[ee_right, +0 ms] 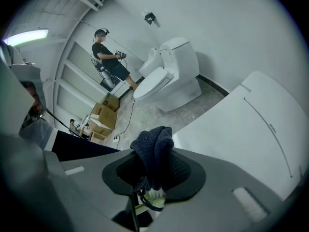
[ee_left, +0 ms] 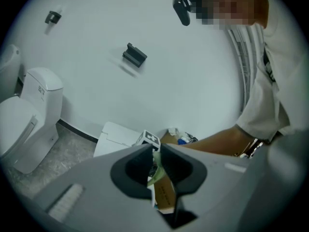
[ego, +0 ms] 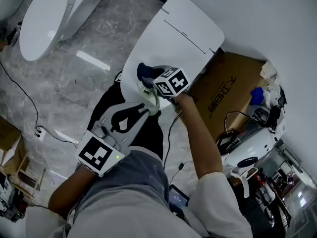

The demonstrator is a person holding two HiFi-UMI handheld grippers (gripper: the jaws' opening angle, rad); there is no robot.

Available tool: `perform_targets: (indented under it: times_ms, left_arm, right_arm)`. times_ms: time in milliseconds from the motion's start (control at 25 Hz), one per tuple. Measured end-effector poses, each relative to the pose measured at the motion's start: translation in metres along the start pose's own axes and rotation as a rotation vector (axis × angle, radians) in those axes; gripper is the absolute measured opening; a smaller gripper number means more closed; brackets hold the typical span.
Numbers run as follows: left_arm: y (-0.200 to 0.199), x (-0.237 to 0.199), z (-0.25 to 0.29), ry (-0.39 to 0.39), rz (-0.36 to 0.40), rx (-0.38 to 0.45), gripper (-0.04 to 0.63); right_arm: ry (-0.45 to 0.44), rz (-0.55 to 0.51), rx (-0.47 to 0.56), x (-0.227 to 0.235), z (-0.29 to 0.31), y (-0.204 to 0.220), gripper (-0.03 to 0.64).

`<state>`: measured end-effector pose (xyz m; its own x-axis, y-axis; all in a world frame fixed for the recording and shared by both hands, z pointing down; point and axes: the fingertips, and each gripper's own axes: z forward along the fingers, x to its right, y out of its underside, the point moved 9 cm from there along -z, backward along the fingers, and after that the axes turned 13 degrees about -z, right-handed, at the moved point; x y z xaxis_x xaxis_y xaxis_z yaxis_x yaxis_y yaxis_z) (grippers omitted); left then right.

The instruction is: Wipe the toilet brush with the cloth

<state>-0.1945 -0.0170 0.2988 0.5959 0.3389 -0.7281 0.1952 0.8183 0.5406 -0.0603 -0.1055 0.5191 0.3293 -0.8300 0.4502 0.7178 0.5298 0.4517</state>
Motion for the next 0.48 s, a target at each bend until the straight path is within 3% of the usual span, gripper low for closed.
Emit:
perform_targets:
  times_ms: [280,480]
  left_arm:
    - [0.002,-0.003,0.001,-0.015,-0.006,-0.006,0.0]
    - [0.002,-0.004,0.001,-0.023,-0.013,-0.001,0.0]
  right_arm:
    - [-0.033,-0.081,-0.139,0.008,0.034,0.009,0.106]
    - [-0.07,-0.096,-0.164,0.013,0.046,0.009,0.106]
